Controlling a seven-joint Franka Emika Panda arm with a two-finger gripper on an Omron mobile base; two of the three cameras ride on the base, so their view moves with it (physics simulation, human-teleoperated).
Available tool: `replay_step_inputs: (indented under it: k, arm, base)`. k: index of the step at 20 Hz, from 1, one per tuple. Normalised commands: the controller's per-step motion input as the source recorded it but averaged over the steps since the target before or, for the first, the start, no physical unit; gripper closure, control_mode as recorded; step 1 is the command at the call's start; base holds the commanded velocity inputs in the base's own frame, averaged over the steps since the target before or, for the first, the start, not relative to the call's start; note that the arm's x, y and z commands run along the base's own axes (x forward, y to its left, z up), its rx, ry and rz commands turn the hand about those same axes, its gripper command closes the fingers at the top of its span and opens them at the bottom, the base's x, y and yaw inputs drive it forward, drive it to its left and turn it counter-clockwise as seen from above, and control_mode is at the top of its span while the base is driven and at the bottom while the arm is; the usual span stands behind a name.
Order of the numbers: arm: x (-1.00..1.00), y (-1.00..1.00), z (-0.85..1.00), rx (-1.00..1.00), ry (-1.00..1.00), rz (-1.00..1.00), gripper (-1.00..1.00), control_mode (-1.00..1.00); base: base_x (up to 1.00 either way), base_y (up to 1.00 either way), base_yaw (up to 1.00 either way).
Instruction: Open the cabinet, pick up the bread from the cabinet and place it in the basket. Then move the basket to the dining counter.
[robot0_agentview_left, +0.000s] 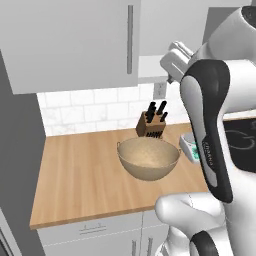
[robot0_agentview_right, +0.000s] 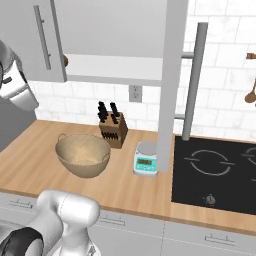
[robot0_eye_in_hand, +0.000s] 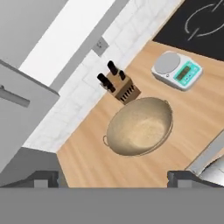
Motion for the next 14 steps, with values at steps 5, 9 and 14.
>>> replay_step_inputs:
  k: [5, 9, 14]
  arm:
    - [0.54, 0.46, 0.08, -0.28, -0.01, 0.30, -1.00, -1.00]
    - [0.68, 0.19, 0.00, -0.25, -0.19, 0.26, -1.00, -1.00]
    - [0.83, 0.00, 0.00, -0.23, -0.20, 0.23, -1.00, -1.00]
  base:
    - [0.00, 0.00, 0.00]
    - [0.00, 0.00, 0.00]
    - [0.00, 0.00, 0.00]
